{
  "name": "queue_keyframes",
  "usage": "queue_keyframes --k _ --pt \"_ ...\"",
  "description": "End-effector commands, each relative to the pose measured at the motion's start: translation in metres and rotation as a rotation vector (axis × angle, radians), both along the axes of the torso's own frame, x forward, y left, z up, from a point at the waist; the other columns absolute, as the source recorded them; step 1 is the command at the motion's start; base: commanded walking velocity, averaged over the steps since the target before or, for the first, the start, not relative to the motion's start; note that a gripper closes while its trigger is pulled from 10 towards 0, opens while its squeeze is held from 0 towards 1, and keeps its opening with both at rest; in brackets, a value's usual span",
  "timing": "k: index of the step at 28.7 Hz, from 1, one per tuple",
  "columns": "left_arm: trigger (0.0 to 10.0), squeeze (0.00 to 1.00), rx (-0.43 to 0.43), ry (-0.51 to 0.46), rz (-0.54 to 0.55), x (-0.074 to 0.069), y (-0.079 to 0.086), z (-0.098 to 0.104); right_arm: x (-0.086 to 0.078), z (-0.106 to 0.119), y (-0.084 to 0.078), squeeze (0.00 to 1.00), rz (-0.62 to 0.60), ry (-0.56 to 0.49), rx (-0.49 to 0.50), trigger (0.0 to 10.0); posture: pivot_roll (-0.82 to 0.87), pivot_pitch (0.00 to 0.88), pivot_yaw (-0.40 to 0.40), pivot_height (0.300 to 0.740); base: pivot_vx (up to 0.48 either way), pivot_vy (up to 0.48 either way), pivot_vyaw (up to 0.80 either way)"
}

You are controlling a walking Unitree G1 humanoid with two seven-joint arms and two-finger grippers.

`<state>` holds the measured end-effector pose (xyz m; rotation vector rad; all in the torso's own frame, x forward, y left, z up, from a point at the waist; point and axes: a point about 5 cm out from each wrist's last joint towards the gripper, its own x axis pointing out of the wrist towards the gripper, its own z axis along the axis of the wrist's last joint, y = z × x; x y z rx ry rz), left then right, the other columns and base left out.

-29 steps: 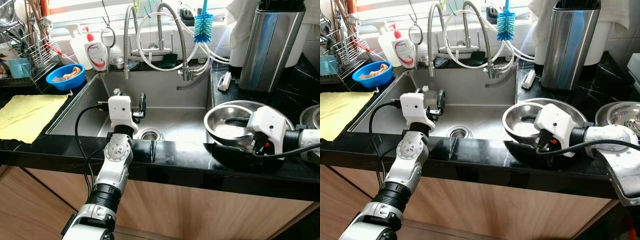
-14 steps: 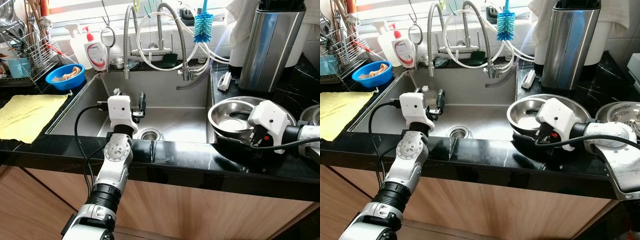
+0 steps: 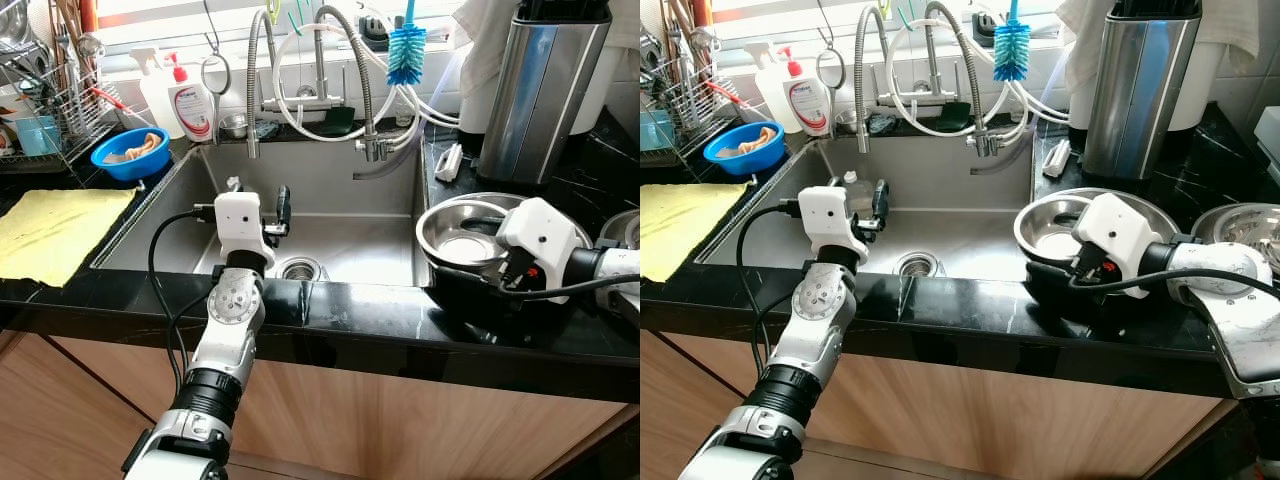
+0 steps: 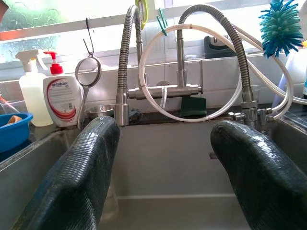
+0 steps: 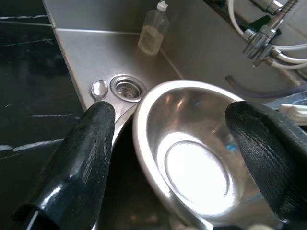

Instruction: Kitchen organization

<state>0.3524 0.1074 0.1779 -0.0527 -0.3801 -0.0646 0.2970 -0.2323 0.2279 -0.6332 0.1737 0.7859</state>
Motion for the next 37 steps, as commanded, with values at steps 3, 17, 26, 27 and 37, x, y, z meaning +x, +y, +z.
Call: queue_keyframes --k 3,17,26,27,37 --pt "10.0 0.0 0.007 -0.006 0.019 -0.001 0.005 0.001 0.003 0.001 -0.002 0.0 -0.018 -0.015 -0.022 10.0 -0.28 0.0 0.125 0.74 0.0 0.0 0.0" --pt "10.0 0.0 0.005 -0.003 0.019 -0.001 0.005 0.0 0.008 -0.009 -0.005 0.0 -0.057 0.011 -0.068 10.0 -0.28 0.0 0.124 0.74 0.0 0.0 0.0" --pt "10.0 0.0 0.006 -0.005 0.024 -0.001 0.006 0.0 0.011 -0.012 -0.003 0.0 -0.062 0.036 -0.061 0.0 -0.28 0.0 0.123 0.74 0.0 0.0 0.0" --pt "10.0 0.0 0.006 -0.005 0.024 -0.001 0.006 0.0 0.011 -0.012 -0.003 0.0 -0.062 0.036 -0.061 0.0 -0.28 0.0 0.123 0.74 0.0 0.0 0.0" --pt "10.0 0.0 0.009 -0.01 0.022 0.0 0.007 0.002 0.014 -0.014 0.002 0.0 -0.071 0.029 -0.049 0.0 -0.28 0.0 0.129 0.74 0.0 0.0 0.0"
